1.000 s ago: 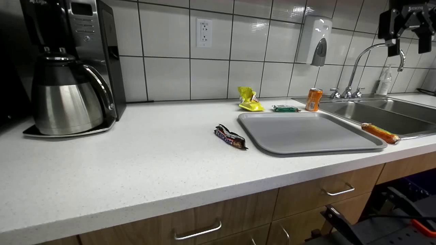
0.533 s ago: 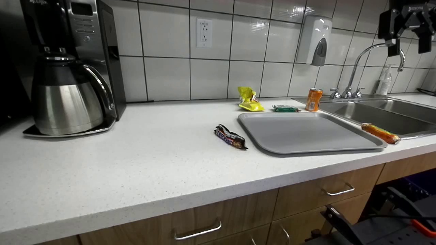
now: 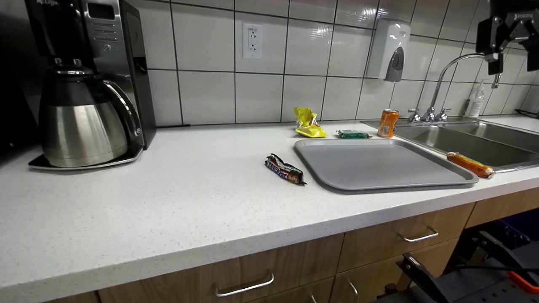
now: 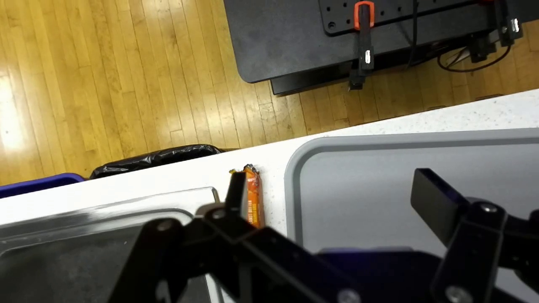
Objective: Pick up the orange rectangular object and put it on the gray tray, pick up the brown snickers chocolate bar and put it on the gray tray, pick up the green rectangular object and put it on the gray tray
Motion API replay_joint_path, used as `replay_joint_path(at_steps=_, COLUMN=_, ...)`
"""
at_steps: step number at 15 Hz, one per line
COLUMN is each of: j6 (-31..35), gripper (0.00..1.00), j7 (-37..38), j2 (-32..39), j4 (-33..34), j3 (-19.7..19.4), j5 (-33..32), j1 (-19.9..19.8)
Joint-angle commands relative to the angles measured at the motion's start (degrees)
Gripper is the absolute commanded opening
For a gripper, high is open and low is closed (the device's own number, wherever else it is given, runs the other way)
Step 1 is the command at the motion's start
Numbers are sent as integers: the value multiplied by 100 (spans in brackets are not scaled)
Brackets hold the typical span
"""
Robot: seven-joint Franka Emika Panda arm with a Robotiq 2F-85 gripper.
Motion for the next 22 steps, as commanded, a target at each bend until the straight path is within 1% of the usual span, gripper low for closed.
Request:
replay_joint_path(at_steps=1, j6=271, gripper=100, j7=-327, j2=191, j4=57, j3=-202, j5=-182, j1=-148)
replay_joint_path(at_steps=4, j6=606, gripper=100, j7=-492, j2=338, j4=47, j3=-369, j5=-307, j1=-205)
replay_joint_path(at_steps=7, j6=1107, gripper=100, j7=-725, j2=516, j4=16, j3=-503, j5=-370, j1=-259)
replay_joint_path(at_steps=11, j6=1711, gripper=100, j7=-953, j2=759, j4=-22, j3=-616, j5=-265, j1=-318)
replay_joint_path(at_steps=16, j6=2346, gripper=100, j7=-1122, j2=1113, j4=-95, j3=-705, j5=-133, j1=-370)
replay_joint_path(at_steps=22, j6=2864, gripper=100, j7=-1211, j2=1635, j4=-114, j3=-703, j5=47, j1=-456)
